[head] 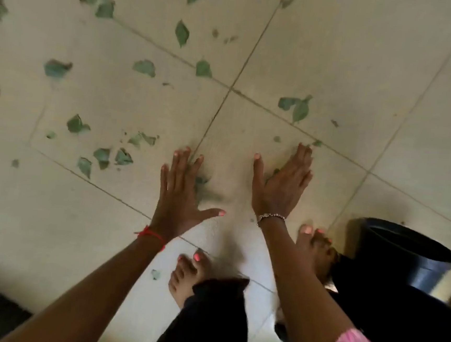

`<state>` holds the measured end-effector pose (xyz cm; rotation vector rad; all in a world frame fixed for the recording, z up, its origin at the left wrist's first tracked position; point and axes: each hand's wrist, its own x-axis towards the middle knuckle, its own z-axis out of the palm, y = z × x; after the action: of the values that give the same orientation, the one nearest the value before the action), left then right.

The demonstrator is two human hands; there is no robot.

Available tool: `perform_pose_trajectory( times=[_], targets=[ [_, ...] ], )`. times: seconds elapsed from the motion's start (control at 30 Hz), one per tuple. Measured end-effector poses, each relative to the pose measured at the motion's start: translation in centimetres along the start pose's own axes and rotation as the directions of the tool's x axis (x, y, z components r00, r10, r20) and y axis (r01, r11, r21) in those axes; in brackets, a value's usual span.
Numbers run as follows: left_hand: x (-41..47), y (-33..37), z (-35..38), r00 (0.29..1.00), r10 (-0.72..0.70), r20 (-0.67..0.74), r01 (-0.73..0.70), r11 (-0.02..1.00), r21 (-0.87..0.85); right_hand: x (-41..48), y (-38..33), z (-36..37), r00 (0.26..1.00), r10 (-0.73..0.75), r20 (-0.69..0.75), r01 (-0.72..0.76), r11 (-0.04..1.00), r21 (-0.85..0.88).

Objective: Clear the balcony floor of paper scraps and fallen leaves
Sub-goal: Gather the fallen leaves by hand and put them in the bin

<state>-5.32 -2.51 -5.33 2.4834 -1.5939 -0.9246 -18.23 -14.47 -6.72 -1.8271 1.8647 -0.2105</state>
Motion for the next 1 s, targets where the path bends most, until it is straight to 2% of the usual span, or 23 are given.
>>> perform_pose_trajectory(
  times=[0.07,0.13,0.23,0.37,0.5,0.63,0.7,0.83,0.87,0.93,1.0],
  targets=[
    [-0.2,-0.8,3.3,0.996,-0.043,-0.073,0.047,0.997,0.060,0.3,0.8,2.9,0.990,-0.093,-0.102,0.084,0.992,-0.094],
    [-0.1,-1.1,5.0,0.987,-0.016,-0.162,0.032,0.995,0.100,0.8,0.7,4.2,0.971,-0.137,-0.195,0.111,0.984,-0.140],
    [1.1,-1.2,5.4,0.946,-0.077,-0.314,0.102,0.993,0.062,1.8,-0.8,5.8,0.953,-0.217,-0.213,0.188,0.971,-0.150],
    [6.8,-1.0,2.9,0.899,-0.123,-0.421,0.140,0.990,0.010,4.5,-2.8,5.9,0.926,-0.298,-0.231,0.268,0.951,-0.153],
    [13.1,-0.7,0.3,0.884,-0.031,-0.466,0.058,0.997,0.044,8.7,-3.6,5.3,0.938,-0.261,-0.227,0.221,0.957,-0.187],
    [15.5,-0.9,-0.5,0.889,0.107,-0.445,-0.069,0.993,0.100,10.2,-4.7,6.2,0.916,-0.375,-0.144,0.345,0.919,-0.192],
    [15.8,-1.1,-0.6,0.883,0.135,-0.450,-0.109,0.991,0.083,10.2,-5.3,6.5,0.890,-0.436,-0.135,0.425,0.899,-0.106],
    [15.7,-1.2,-0.9,0.865,0.138,-0.482,-0.157,0.988,0.001,9.5,-6.1,5.5,0.870,-0.469,-0.151,0.491,0.805,0.332],
    [15.6,-1.3,-0.8,0.865,0.139,-0.482,-0.170,0.985,-0.021,9.3,-6.0,4.9,0.874,-0.449,-0.186,0.485,0.783,0.390],
    [15.7,-1.3,-0.8,0.858,0.151,-0.490,-0.205,0.977,-0.059,9.4,-5.0,3.6,0.873,-0.376,-0.309,0.477,0.786,0.393],
    [15.7,-1.4,-0.9,0.850,0.145,-0.507,-0.224,0.970,-0.097,9.7,-3.0,2.5,0.874,-0.288,-0.392,0.425,0.845,0.326]
  ],
)
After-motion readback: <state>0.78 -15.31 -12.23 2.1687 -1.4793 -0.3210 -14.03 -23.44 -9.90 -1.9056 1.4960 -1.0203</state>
